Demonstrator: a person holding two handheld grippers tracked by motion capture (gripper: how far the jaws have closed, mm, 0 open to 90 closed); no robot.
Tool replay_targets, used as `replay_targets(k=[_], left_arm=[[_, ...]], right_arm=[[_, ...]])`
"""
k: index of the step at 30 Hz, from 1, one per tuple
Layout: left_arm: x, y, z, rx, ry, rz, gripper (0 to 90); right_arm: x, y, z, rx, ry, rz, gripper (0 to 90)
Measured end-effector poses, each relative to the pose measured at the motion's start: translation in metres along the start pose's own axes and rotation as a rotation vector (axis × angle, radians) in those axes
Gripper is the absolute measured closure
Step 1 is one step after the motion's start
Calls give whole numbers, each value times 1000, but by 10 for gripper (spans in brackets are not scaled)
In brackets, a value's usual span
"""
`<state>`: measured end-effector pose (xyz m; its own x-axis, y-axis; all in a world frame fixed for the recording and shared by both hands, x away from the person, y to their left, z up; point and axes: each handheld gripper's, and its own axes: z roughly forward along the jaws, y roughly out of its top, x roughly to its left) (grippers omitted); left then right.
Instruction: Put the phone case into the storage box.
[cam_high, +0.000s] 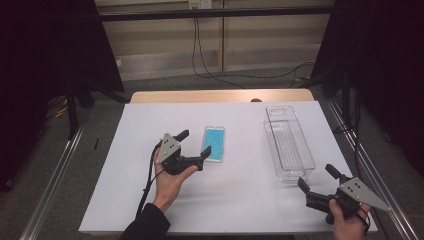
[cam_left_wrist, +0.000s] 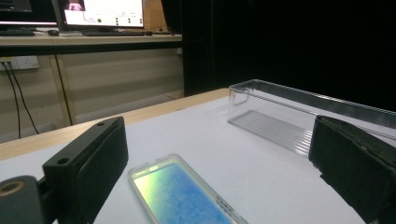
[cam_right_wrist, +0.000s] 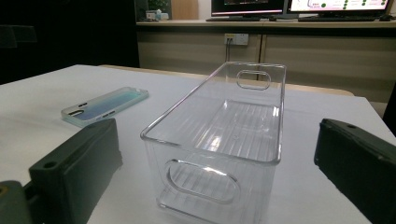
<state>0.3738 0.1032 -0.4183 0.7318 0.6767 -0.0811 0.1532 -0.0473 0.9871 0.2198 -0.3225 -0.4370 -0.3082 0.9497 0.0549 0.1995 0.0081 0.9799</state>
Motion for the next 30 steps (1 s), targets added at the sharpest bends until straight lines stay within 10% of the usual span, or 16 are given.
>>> replay_targets(k=[14, 30], left_arm=[[16, 1, 28, 26, 48, -5, 68], [15, -4, 29, 74, 18, 7, 600]], right_arm=[[0, 0, 0, 1, 0, 0, 0], [0, 0, -1, 1, -2, -2, 0]])
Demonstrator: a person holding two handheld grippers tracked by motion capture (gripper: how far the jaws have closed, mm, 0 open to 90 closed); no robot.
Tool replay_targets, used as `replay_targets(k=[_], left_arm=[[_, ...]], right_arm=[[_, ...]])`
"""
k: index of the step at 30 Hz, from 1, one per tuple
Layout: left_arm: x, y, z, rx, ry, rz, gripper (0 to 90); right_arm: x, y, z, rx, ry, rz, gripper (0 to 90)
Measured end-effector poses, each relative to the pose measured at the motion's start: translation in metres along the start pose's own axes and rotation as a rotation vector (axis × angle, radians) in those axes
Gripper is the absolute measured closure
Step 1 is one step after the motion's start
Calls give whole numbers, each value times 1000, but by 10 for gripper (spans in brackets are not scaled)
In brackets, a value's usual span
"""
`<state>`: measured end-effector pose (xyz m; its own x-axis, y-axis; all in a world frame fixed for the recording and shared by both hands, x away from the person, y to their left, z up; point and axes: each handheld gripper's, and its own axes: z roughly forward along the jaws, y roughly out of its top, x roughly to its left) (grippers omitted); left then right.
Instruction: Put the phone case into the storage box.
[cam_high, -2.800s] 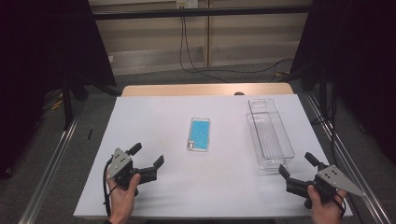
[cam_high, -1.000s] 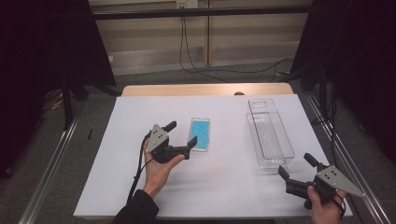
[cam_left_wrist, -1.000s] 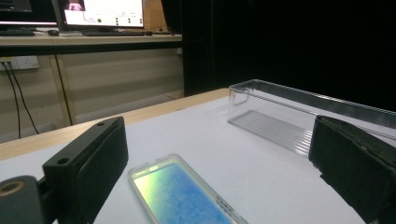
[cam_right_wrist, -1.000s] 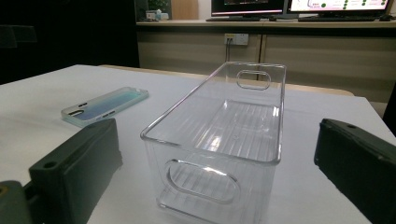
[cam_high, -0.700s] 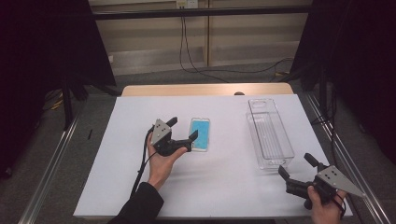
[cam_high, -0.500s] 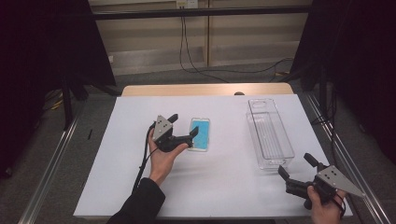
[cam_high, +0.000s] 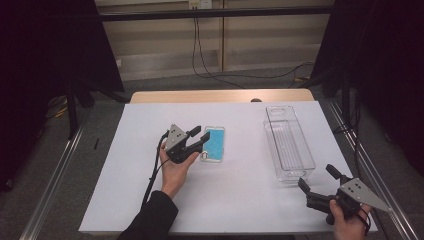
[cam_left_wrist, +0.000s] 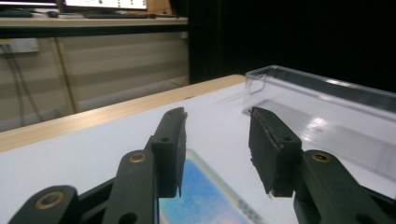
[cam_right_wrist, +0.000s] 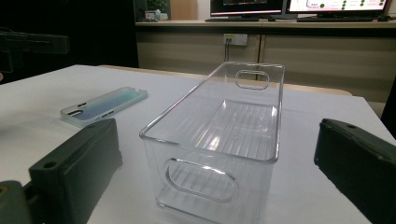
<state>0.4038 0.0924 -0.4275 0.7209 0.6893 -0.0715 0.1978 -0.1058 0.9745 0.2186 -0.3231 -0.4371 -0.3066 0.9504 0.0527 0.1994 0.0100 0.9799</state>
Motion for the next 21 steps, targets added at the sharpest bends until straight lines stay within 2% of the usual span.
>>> replay_targets(k=[1, 3, 5, 6, 7, 9, 10, 11, 14, 15, 16, 19, 21], left_arm=[[0, -1, 1, 4, -21, -12, 600], [-1, -1, 1, 8, -29, -16, 674], [-2, 0, 1, 10, -33, -26, 695], [-3, 0, 1, 16, -33, -29, 755], [-2, 0, 1, 31, -58, -43, 777], [-2, -1, 1, 42, -59, -42, 841], [-1, -1, 1, 56, -67, -43, 841], [0, -2, 1, 74, -91, -57, 900], [-1, -2, 2, 93, -103, -63, 900], [0, -2, 2, 116, -108, -74, 900], [0, -2, 2, 116, -108, -74, 900], [1, 1, 3, 167, -127, -64, 900], [0, 3, 3, 182, -140, -76, 900]], right_arm=[[0, 0, 0, 0, 0, 0, 0], [0, 0, 0, 0, 1, 5, 0], [0, 0, 0, 0, 2, 5, 0], [1, 0, 0, -1, 6, -1, 0], [2, 0, 0, -2, 8, -4, 0], [2, 0, 0, 0, 10, -2, 0], [3, 0, 0, 0, 11, -1, 0], [2, 0, 0, 0, 8, -1, 0], [1, 0, 0, 1, 6, 0, 0], [1, 0, 0, 1, 6, 0, 0], [1, 0, 0, 2, 7, 1, 0], [1, 0, 0, 1, 8, 0, 0], [1, 0, 0, 1, 8, 1, 0]])
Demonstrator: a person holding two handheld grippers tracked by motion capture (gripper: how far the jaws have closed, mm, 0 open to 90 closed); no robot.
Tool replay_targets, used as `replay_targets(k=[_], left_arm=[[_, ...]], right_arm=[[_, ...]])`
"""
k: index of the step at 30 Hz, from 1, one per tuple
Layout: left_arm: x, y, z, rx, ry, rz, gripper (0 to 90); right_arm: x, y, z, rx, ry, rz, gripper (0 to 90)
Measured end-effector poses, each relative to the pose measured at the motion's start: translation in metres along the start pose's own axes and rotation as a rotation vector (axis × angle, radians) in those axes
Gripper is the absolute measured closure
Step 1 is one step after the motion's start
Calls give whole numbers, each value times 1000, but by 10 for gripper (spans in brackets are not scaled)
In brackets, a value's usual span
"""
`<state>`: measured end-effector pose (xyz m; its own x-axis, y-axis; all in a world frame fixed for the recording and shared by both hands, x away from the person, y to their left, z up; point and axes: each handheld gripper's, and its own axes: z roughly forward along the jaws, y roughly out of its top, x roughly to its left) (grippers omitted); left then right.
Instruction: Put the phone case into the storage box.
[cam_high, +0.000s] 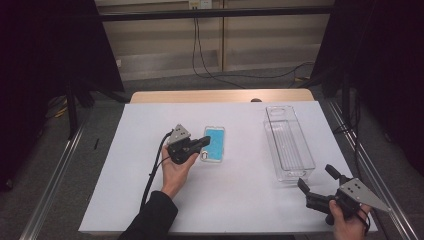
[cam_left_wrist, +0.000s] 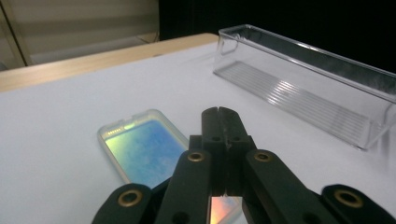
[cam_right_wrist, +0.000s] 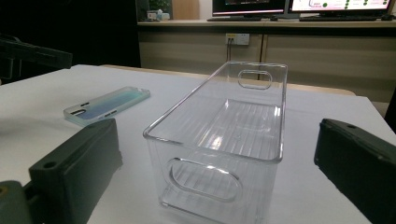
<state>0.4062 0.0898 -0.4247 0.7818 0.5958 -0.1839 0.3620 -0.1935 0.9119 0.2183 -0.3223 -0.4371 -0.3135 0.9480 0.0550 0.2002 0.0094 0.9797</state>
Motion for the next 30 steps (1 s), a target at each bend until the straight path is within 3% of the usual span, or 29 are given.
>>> replay_targets(k=[4, 7, 10, 17, 18, 19, 21, 27, 30], left_arm=[[-4, 2, 1, 59, -17, 5, 900], [-12, 1, 1, 136, -40, 24, 900], [-14, 2, 1, 168, -43, 32, 900], [-15, 6, 9, 261, -62, 14, 900], [-15, 6, 11, 281, -69, 14, 900], [-17, 7, 17, 332, -89, 24, 900], [-19, 6, 19, 348, -78, 41, 900], [-26, 3, 33, 431, -87, 34, 900], [-24, 3, 36, 440, -94, 35, 900]], right_arm=[[0, 0, 0, 0, 0, -1, 0], [0, 0, 0, 0, -1, -3, 0], [-1, 0, 0, -1, -4, -2, 0], [-1, 0, 0, -1, -4, -3, 0], [-1, 0, 0, 0, -5, -2, 0], [-1, 0, 0, 0, -3, -2, 0], [0, 1, 0, 1, -1, -2, 0], [-1, 0, 0, -2, -6, -2, 0], [-1, 0, 0, -1, -4, -4, 0]])
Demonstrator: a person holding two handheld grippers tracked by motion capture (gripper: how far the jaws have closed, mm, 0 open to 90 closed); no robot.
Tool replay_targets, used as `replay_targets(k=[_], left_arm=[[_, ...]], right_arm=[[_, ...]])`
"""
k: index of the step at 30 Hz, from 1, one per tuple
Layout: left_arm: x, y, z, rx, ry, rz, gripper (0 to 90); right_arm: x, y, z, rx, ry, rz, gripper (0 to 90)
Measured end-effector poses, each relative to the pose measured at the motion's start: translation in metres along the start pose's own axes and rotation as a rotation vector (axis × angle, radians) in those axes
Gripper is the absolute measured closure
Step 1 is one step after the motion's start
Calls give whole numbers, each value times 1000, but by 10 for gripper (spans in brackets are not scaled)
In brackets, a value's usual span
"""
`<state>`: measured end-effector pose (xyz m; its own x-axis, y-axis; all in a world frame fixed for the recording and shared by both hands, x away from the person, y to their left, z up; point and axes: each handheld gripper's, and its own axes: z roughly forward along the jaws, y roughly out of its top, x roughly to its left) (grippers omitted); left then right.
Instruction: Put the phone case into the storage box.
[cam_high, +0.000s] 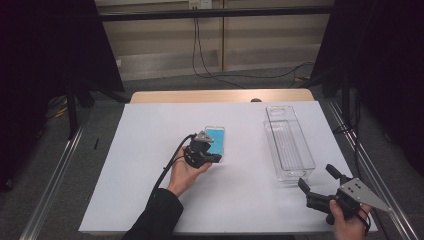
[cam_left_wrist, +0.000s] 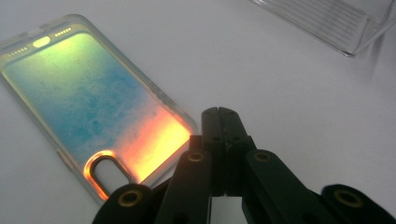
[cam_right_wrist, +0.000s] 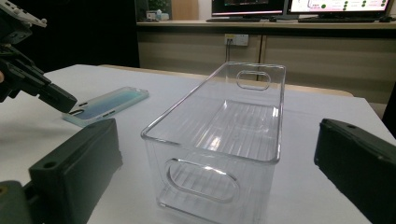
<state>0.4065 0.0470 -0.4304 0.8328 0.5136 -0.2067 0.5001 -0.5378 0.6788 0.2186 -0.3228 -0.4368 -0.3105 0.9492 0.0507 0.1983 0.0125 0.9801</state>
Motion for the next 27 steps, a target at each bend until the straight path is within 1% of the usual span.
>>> replay_targets(k=[1, 2, 4, 5, 6, 8, 9, 13, 14, 15, 19, 21, 22, 27], left_arm=[[0, 1, 1, -1, 3, -4, 900], [1, 2, 2, 3, -1, 1, 900], [-1, 5, 4, 5, 11, 7, 900], [-1, 6, 6, 7, 9, 6, 900], [-1, 8, 9, 19, 6, 5, 900], [-2, 9, 15, 37, 13, -1, 900], [-2, 10, 18, 46, 10, -5, 900], [-2, 11, 28, 57, 6, -31, 900], [-1, 12, 31, 65, 20, -36, 900], [0, 12, 32, 65, 16, -48, 900], [1, 12, 35, 66, 13, -52, 900], [1, 11, 36, 68, 20, -53, 900], [1, 10, 37, 67, 15, -56, 900], [1, 10, 42, 65, 18, -54, 900]], right_arm=[[0, 0, 0, 1, 0, 0, 0], [0, 0, 0, 1, 1, 0, 0], [0, 0, 1, 1, 1, 1, 0], [0, 0, 1, 1, 1, 0, 0], [0, 0, 1, 1, 2, 0, 0], [0, 0, 0, -1, 1, 1, 0], [0, 0, 0, 0, 0, 0, 0], [0, 0, 0, 1, 4, -2, 0], [-1, 0, 0, 1, 2, -3, 0], [-1, 0, 0, 1, 1, -2, 0], [-1, 0, 0, 1, -1, 0, 0], [-1, 0, 0, 1, 0, -5, 0], [-1, 0, 0, 1, 0, -5, 0], [-1, 0, 0, 2, 0, -3, 0]])
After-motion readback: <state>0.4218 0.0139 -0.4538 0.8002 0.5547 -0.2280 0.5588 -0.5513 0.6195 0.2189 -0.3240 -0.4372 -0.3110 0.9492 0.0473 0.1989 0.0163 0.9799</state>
